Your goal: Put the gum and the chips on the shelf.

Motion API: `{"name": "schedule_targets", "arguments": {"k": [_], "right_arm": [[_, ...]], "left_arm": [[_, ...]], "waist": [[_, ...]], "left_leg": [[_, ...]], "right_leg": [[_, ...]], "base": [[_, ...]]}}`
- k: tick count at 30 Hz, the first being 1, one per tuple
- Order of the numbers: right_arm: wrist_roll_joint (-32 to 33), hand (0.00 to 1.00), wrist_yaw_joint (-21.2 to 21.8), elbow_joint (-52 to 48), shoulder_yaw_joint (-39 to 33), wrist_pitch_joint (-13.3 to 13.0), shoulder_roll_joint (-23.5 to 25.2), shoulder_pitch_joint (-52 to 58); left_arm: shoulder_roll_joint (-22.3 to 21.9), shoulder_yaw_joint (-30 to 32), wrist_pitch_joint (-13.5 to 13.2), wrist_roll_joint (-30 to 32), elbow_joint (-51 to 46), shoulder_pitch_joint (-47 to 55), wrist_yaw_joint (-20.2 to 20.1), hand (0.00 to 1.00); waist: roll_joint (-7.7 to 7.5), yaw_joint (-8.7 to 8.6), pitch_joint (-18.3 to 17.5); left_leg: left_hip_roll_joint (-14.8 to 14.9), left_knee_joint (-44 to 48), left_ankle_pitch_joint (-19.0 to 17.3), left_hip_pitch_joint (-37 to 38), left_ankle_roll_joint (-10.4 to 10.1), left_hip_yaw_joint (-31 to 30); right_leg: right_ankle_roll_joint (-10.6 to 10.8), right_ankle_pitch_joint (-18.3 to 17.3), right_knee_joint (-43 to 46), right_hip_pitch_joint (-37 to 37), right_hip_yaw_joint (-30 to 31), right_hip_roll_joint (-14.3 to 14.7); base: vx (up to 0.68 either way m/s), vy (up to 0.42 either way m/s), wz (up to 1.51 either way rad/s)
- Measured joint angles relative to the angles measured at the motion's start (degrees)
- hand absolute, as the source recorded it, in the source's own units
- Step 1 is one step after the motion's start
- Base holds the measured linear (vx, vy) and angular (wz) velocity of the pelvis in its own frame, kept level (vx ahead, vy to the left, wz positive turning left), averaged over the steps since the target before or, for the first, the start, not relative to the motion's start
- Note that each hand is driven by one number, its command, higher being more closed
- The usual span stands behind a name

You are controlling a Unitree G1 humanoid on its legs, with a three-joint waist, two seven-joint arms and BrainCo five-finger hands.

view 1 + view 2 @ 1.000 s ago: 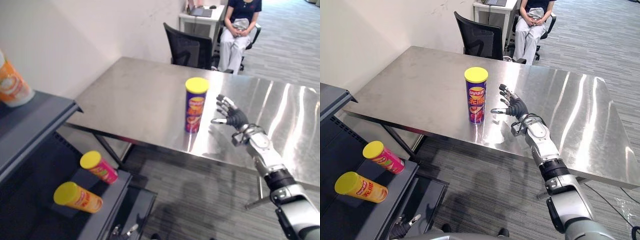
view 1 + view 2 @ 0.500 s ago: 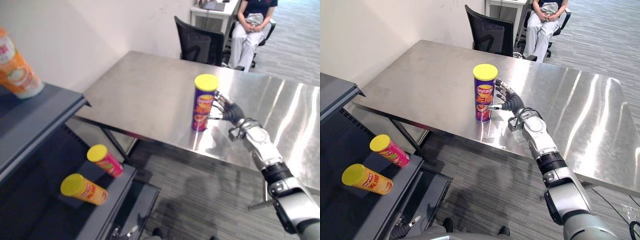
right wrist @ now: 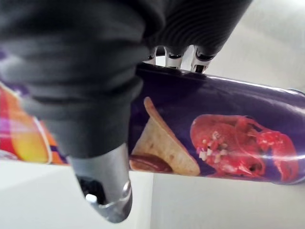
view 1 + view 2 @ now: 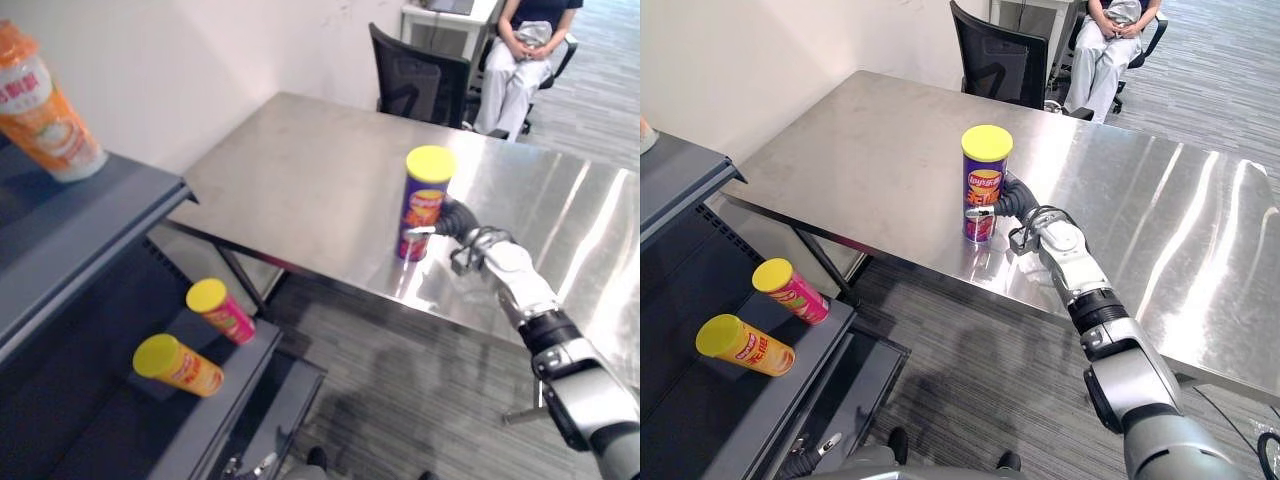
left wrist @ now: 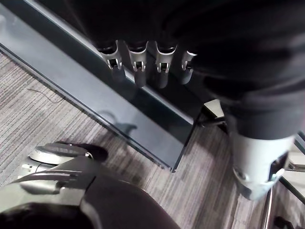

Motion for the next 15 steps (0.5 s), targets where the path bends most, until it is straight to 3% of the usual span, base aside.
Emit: {"name": "schedule_targets", "arguments": {"k": [6, 15], "right_arm": [[-0.2, 1.00, 0.1, 0.3, 0.9, -0.1, 0.0, -0.7], [-1.2, 1.00, -0.6, 0.4, 1.1, -0.1, 0.0, -1.8]], "left_arm": [[0.0, -0.4, 0.0, 0.4, -0.1, 0.0, -0.1, 0.00], [0.0, -0.4, 0.0, 0.4, -0.1, 0.0, 0.0, 0.00]], "waist": [[0.12, 1.47, 0.5], [0.15, 2.03, 1.2]], "left_leg": [[0.0, 0.0, 0.0, 0.0, 0.0, -0.3], [-0.1, 0.0, 0.1, 0.0, 0.0, -0.4]], "right_leg": [[0.0, 0.0, 0.0, 0.1, -0.4, 0.0], [0.0, 0.0, 0.0, 0.1, -0.4, 0.0]], "base": [[0.00, 0.001, 0.02], [0.00, 0.000, 0.00]]}}
